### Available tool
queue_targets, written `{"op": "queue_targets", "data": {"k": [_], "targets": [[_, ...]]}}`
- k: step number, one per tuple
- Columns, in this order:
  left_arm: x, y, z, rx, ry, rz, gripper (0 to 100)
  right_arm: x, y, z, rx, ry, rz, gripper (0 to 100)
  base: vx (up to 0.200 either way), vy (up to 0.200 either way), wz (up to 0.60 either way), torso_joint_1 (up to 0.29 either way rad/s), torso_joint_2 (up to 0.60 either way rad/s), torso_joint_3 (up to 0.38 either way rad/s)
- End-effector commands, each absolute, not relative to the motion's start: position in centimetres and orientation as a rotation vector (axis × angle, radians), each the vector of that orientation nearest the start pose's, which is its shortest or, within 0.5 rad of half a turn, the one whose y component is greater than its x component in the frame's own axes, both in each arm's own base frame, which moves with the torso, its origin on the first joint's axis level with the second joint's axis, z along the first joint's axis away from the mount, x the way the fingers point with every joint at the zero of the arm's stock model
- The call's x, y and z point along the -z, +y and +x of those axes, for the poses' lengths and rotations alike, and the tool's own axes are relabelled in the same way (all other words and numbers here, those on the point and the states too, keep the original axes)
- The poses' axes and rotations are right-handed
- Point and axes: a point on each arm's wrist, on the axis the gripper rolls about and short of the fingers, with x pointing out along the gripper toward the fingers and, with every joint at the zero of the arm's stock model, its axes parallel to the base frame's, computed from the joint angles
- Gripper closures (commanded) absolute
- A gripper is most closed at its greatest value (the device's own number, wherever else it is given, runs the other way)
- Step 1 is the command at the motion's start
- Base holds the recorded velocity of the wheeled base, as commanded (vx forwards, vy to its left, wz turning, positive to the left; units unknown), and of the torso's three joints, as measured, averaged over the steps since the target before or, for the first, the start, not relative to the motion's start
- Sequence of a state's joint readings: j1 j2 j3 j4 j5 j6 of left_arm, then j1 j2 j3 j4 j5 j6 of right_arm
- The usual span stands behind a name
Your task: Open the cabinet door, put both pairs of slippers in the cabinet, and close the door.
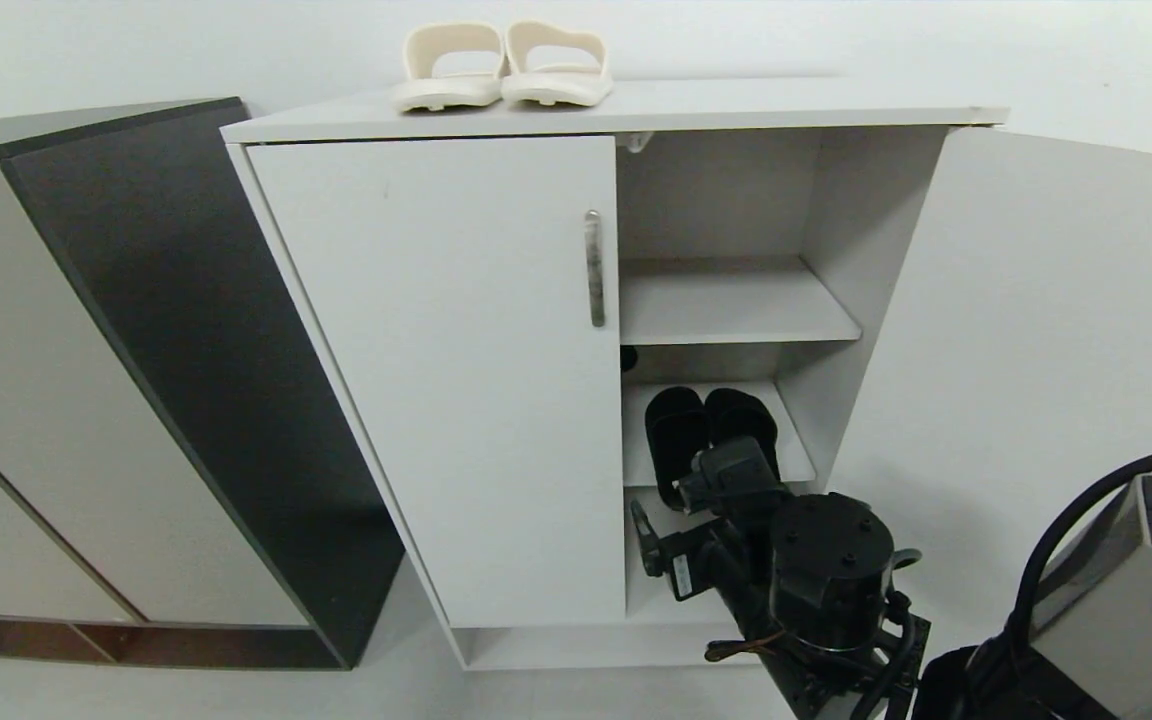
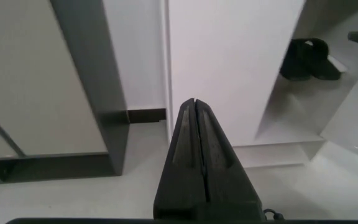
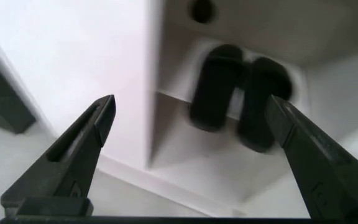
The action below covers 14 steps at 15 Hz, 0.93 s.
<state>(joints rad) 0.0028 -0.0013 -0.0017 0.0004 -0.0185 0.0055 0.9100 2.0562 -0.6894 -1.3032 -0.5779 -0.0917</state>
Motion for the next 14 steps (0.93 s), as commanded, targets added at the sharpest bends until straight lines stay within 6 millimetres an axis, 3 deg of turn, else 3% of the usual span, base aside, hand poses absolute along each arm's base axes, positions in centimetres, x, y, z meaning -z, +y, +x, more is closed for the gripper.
{"op": "queue_targets", "data": {"k": [1, 8, 14], "targets": [[-7.59, -0.05, -2.29, 0.015, -0.002, 0.005, 100, -10.11, 26.7, 22.4, -0.332, 0.034, -0.136, 0, 0.0, 0.2, 0.0, 0.002, 0.01, 0.002], [-7.59, -0.04, -2.29, 0.014, -0.002, 0.003, 100, -10.0, 26.73, 22.56, -0.33, 0.021, -0.126, 0, 0.0, 0.2, 0.0, 0.002, 0.0, 0.003], [-7.59, 0.0, -2.29, -0.005, -0.002, -0.011, 100, -9.97, 26.72, 22.54, -0.33, 0.022, -0.127, 0, 0.0, 0.0, 0.0, 0.0, 0.0, 0.0]]}}
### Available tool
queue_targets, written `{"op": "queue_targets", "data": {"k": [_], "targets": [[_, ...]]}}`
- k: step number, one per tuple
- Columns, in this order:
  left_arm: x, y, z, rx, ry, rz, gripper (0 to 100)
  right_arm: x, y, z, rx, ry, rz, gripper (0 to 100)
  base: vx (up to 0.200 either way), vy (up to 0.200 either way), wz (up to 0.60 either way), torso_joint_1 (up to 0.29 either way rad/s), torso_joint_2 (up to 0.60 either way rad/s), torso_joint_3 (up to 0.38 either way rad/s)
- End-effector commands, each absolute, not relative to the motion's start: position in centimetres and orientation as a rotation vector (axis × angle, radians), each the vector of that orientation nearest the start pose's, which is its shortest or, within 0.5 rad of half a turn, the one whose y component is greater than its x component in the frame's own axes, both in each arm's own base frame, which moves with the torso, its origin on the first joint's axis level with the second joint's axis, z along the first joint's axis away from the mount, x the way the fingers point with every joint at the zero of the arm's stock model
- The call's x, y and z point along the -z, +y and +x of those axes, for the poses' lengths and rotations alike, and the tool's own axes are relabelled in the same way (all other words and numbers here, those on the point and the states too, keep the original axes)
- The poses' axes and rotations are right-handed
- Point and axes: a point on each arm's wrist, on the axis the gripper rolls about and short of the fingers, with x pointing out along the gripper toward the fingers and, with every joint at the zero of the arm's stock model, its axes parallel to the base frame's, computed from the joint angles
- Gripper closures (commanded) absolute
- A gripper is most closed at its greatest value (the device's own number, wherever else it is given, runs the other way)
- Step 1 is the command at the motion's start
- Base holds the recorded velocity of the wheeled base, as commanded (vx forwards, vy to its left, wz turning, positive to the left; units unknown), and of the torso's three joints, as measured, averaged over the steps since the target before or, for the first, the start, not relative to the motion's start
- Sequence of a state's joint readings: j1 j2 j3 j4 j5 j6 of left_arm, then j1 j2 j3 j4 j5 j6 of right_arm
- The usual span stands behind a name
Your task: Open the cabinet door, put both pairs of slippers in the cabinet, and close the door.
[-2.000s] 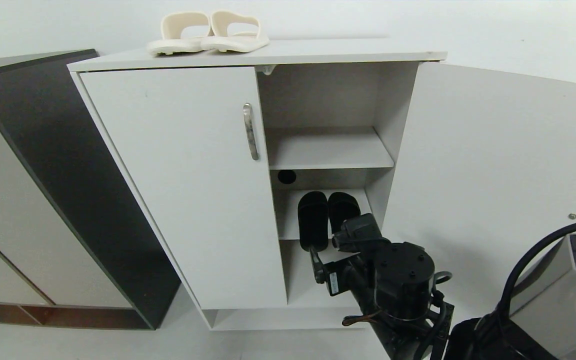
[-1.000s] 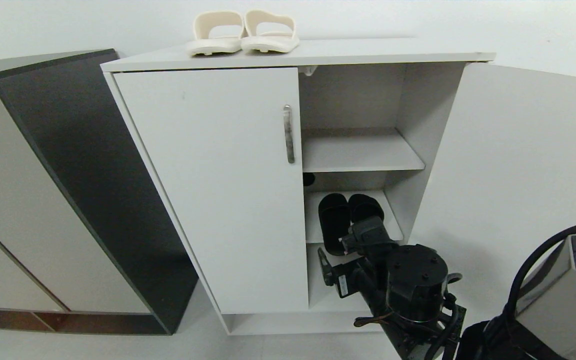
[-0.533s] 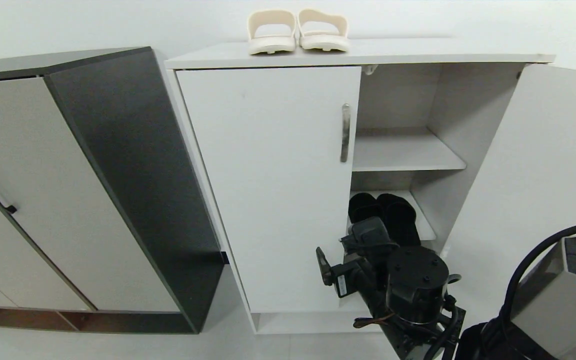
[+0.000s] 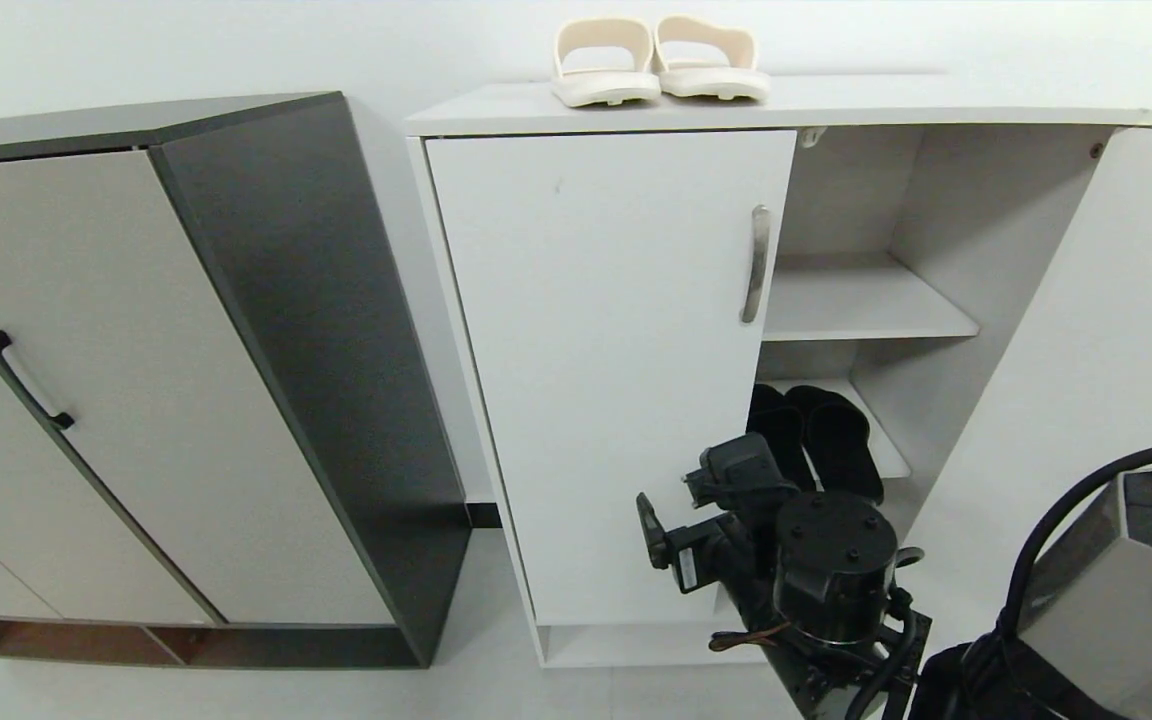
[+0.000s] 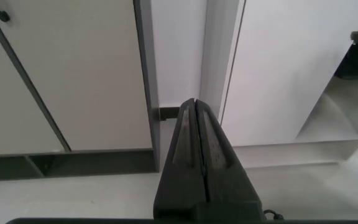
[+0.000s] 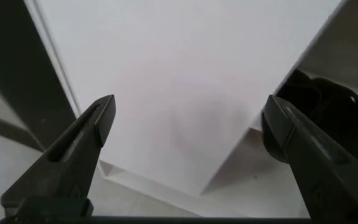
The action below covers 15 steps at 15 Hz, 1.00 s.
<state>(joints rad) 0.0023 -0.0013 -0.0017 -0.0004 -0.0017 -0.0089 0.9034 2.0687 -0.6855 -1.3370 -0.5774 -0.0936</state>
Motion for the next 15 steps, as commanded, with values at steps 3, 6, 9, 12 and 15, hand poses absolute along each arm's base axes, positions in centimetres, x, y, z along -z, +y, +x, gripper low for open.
{"op": "queue_targets", "data": {"k": [3, 6, 9, 12, 15], "targets": [[-7.61, 0.0, -2.29, -0.005, -0.003, -0.011, 100, -9.97, 26.73, 22.54, -0.334, 0.022, -0.127, 0, 0.0, 0.0, 0.0, 0.0, 0.0, 0.0], [-7.61, 0.0, -2.29, -0.005, -0.003, -0.012, 100, -9.83, 26.71, 22.58, -0.341, 0.025, -0.13, 0, 0.0, 0.0, 0.0, 0.0, 0.0, 0.0], [-7.61, 0.0, -2.29, -0.005, -0.003, -0.012, 100, -9.7, 26.76, 22.62, -0.339, 0.027, -0.133, 0, 0.0, 0.0, 0.0, 0.0, 0.0, 0.0], [-7.61, 0.0, -2.29, -0.005, -0.003, -0.012, 100, -9.76, 26.75, 22.61, -0.341, 0.026, -0.134, 0, 0.0, 0.0, 0.0, 0.0, 0.0, 0.0], [-7.61, 0.0, -2.29, -0.005, -0.003, -0.012, 100, -9.71, 26.73, 22.6, -0.339, 0.028, -0.139, 0, 0.0, 0.0, 0.0, 0.0, 0.0, 0.0]]}}
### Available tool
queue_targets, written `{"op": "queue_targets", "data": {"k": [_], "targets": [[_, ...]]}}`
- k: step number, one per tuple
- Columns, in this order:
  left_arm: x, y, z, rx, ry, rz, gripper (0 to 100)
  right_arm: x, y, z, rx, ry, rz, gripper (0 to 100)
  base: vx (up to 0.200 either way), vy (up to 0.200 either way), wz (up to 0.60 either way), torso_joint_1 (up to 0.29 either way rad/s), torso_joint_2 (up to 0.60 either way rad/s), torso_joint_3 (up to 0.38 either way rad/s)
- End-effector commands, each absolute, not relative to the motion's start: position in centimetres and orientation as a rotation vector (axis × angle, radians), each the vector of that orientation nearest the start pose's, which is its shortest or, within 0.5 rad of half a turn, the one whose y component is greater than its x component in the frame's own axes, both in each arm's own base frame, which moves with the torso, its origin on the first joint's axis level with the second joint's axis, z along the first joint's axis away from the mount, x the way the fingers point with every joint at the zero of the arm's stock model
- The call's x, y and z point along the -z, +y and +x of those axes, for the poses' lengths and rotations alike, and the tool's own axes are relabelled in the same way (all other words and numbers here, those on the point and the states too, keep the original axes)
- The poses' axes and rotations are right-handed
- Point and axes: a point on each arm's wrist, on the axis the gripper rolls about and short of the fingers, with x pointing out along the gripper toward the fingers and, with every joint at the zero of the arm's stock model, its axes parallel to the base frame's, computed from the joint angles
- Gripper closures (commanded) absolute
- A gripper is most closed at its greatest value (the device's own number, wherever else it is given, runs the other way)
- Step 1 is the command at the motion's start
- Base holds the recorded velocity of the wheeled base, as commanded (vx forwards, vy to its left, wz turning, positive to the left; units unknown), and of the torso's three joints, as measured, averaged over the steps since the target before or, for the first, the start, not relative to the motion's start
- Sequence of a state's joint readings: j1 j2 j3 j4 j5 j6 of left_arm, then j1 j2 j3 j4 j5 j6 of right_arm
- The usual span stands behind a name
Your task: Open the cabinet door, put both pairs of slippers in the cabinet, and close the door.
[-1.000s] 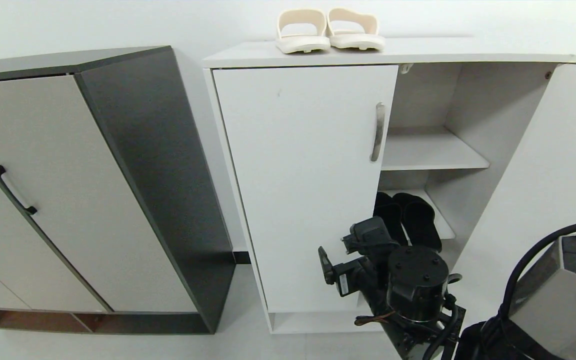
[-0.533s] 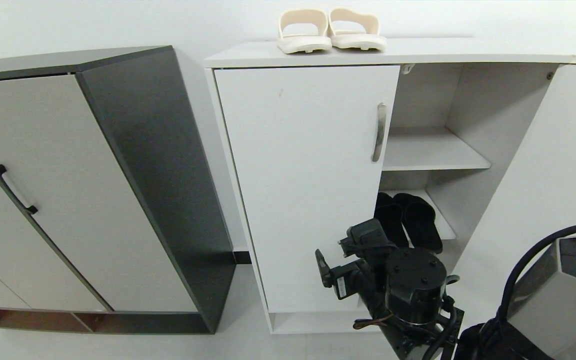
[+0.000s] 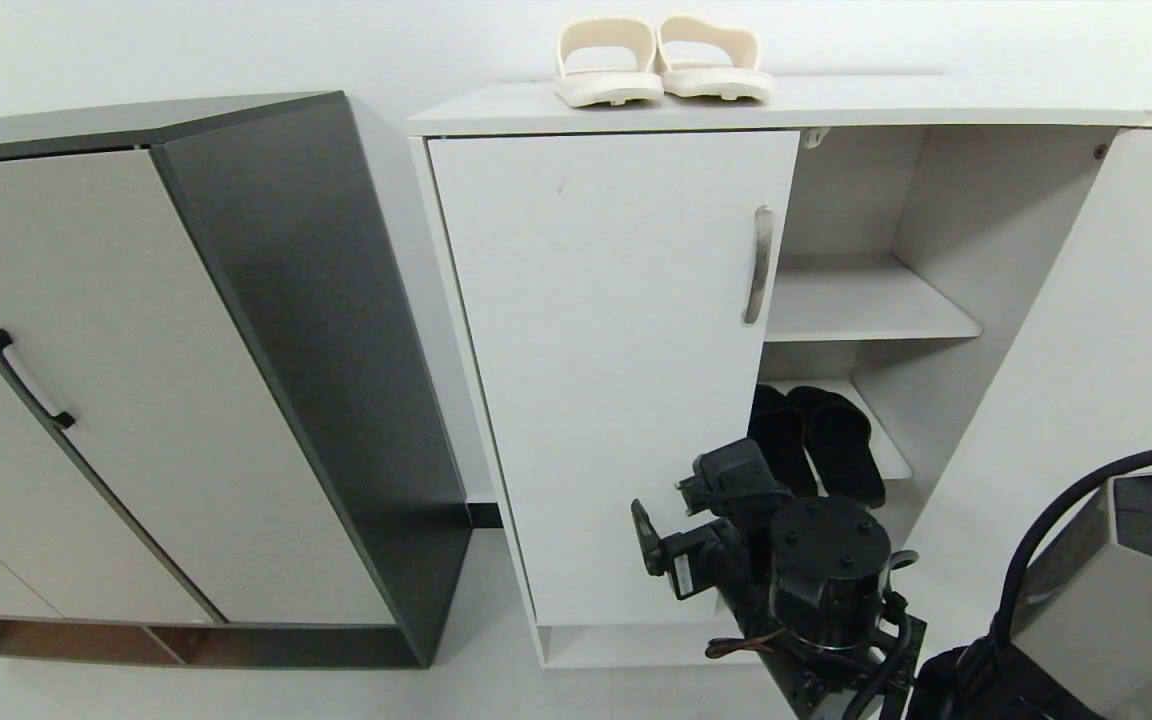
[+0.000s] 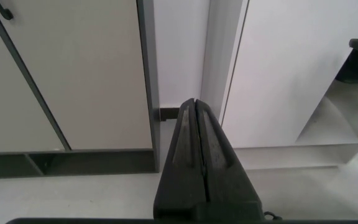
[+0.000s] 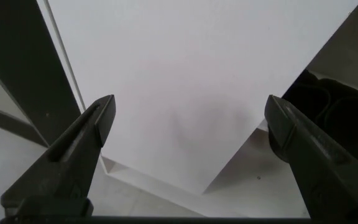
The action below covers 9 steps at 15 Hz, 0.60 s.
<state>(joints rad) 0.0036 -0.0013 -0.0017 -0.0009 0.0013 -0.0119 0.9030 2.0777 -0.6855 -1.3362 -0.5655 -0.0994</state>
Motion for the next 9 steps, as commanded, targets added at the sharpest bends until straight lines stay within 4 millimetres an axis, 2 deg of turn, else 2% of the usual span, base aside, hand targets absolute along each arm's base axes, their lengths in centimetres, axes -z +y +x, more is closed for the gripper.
{"op": "queue_targets", "data": {"k": [1, 3, 6, 9], "targets": [[-7.61, 0.0, -2.29, -0.005, -0.003, -0.012, 100, -9.66, 26.74, 22.6, -0.34, 0.029, -0.142, 0, 0.0, 0.0, 0.0, 0.0, 0.0, 0.0], [-7.61, 0.0, -2.29, -0.005, -0.003, -0.012, 100, -9.61, 26.72, 22.59, -0.34, 0.031, -0.144, 0, 0.0, 0.0, 0.0, 0.004, -0.06, -0.07], [-7.61, 0.0, -2.29, -0.005, -0.003, -0.012, 100, -9.61, 26.72, 22.59, -0.34, 0.031, -0.144, 0, 0.0, 0.0, 0.0, 0.018, -0.2, -0.315], [-7.61, 0.0, -2.29, -0.005, -0.003, -0.012, 100, -9.46, 26.76, 22.62, -0.34, 0.033, -0.146, 0, 0.0, 0.0, 0.0, 0.041, -0.51, -0.362]]}}
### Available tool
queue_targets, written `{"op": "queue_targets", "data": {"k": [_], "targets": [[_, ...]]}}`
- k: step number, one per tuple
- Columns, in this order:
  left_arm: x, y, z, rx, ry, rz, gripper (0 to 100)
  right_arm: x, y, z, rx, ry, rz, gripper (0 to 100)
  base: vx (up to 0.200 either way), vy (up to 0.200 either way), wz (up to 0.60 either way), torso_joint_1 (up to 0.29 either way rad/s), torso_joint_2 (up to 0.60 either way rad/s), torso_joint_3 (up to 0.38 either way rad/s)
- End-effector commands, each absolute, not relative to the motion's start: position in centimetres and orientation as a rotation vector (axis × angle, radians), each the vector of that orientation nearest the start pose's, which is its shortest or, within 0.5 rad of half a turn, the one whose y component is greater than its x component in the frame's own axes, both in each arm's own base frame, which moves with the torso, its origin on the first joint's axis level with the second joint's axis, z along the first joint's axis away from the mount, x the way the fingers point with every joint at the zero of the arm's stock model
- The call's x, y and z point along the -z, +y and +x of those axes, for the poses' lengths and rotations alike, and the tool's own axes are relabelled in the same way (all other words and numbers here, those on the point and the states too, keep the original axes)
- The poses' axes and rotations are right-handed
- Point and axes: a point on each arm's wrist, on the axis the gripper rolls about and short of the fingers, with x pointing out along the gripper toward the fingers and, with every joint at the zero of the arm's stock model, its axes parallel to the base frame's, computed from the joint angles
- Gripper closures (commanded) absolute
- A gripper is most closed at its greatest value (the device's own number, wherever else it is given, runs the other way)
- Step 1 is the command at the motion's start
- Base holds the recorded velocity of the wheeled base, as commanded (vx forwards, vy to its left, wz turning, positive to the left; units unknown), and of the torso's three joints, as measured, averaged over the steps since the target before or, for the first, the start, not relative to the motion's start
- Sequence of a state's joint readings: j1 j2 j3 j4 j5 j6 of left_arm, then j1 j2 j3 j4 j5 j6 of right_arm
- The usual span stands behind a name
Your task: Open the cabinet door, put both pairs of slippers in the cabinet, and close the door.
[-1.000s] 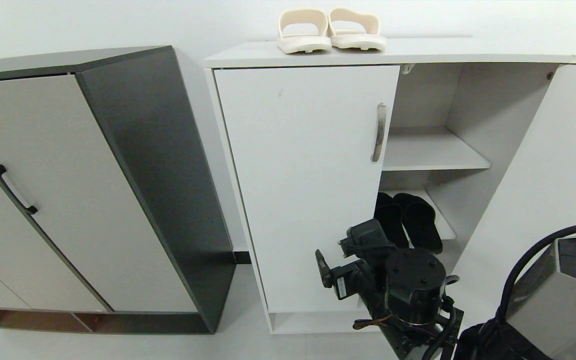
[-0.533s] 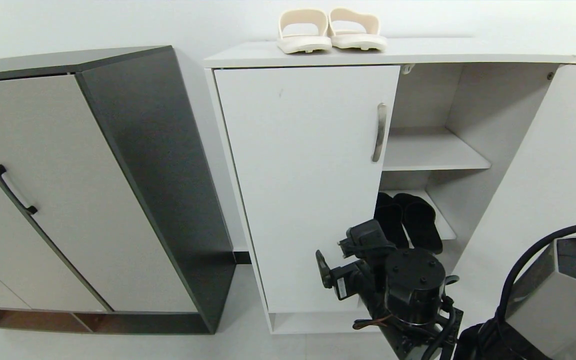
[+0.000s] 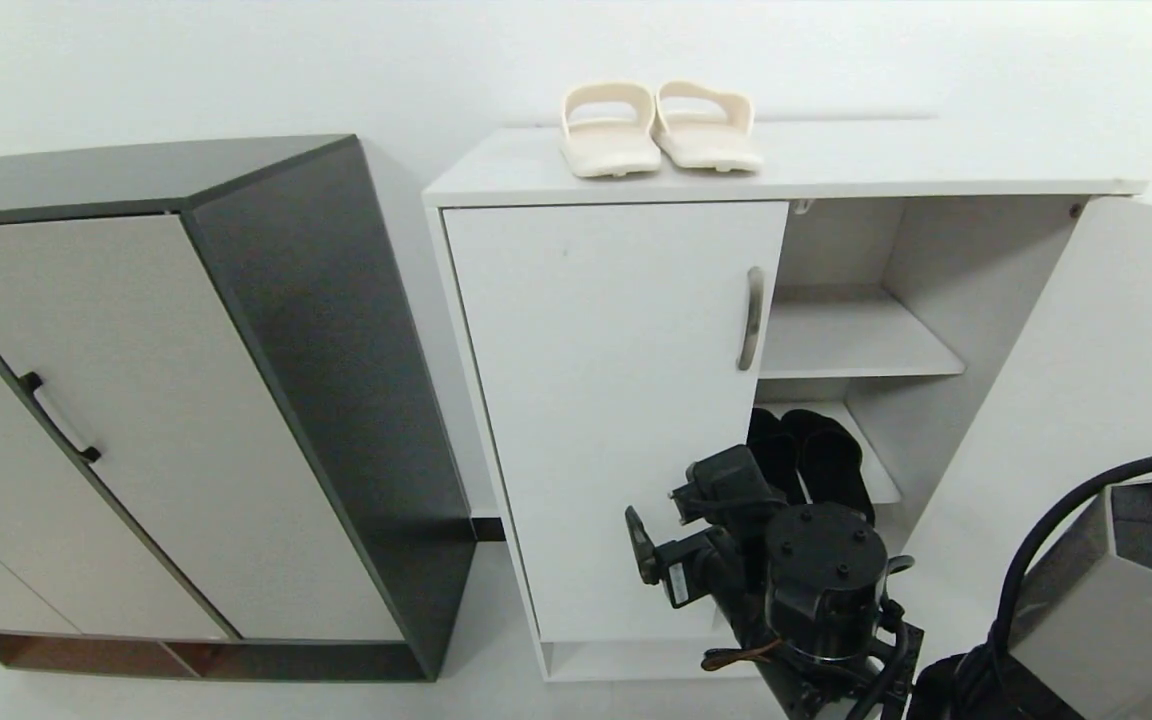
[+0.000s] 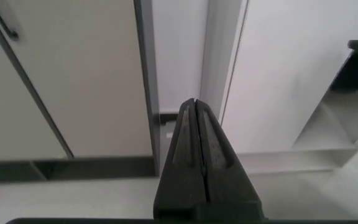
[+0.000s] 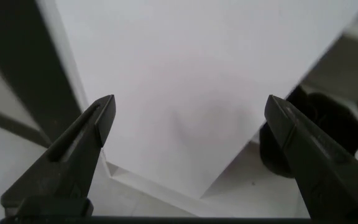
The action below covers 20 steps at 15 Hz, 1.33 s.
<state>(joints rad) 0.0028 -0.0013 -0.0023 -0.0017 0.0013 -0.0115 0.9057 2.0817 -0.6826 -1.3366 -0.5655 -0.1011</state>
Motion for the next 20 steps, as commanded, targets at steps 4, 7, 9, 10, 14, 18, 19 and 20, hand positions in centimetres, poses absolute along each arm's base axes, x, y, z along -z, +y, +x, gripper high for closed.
{"op": "queue_targets", "data": {"k": [4, 7, 9, 10, 14, 18, 19, 20], "targets": [[-7.61, 0.0, -2.29, -0.005, -0.003, -0.012, 100, -9.41, 26.77, 22.63, -0.34, 0.034, -0.147, 0, 0.0, 0.0, 0.0, 0.112, -0.47, -0.349], [-7.61, 0.0, -2.29, -0.005, -0.003, -0.012, 100, -9.41, 26.77, 22.63, -0.34, 0.034, -0.147, 0, 0.0, 0.0, 0.0, 0.139, -0.47, -0.331], [-7.61, 0.0, -2.29, -0.005, -0.003, -0.012, 100, -9.41, 26.77, 22.63, -0.34, 0.034, -0.147, 0, 0.0, 0.0, 0.0, 0.156, -0.48, -0.322], [-7.61, 0.0, -2.29, -0.005, -0.003, -0.012, 100, -9.41, 26.77, 22.63, -0.34, 0.034, -0.147, 0, 0.0, 0.0, 0.0, 0.168, -0.48, -0.31], [-7.61, 0.0, -2.29, -0.005, -0.003, -0.012, 100, -9.41, 26.77, 22.63, -0.34, 0.034, -0.147, 0, 0.0, 0.0, 0.0, 0.182, -0.49, -0.311], [-7.61, 0.0, -2.29, -0.005, -0.003, -0.012, 100, -9.41, 26.77, 22.63, -0.34, 0.034, -0.147, 0, 0.0, 0.0, 0.0, 0.206, -0.52, -0.312], [-7.61, 0.0, -2.29, -0.005, -0.003, -0.012, 100, -9.41, 26.77, 22.63, -0.34, 0.034, -0.147, 0, 0.0, 0.0, 0.0, 0.222, -0.53, -0.325], [-7.61, 0.0, -2.29, -0.005, -0.003, -0.012, 100, -9.41, 26.77, 22.63, -0.34, 0.034, -0.147, 0, 0.0, 0.0, 0.0, 0.232, -0.55, -0.305]]}}
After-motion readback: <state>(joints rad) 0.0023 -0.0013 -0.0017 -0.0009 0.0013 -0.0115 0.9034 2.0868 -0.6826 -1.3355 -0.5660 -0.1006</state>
